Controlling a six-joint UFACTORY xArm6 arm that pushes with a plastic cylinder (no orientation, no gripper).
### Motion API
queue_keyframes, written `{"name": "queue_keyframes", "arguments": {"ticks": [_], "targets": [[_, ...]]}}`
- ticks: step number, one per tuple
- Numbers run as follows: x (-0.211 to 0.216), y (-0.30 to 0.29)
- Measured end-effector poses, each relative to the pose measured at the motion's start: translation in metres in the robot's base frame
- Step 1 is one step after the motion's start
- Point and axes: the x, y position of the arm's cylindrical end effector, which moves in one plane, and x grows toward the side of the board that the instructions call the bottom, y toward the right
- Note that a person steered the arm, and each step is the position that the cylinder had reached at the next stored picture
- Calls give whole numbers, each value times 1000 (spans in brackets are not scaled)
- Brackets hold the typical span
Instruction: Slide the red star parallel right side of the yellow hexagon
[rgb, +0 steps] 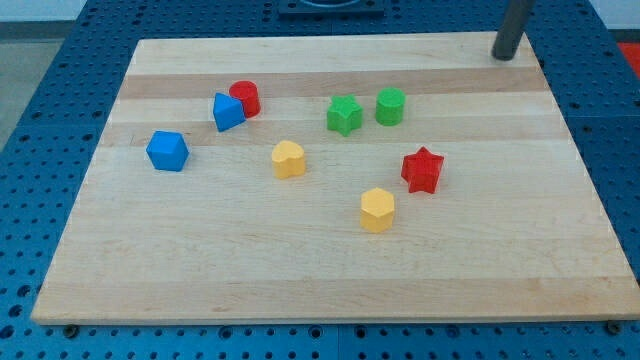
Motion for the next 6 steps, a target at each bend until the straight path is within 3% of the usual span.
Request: {"name": "queue_keyframes", "arguments": {"ticks": [4, 6], "targets": [[132, -121], [168, -187]]}}
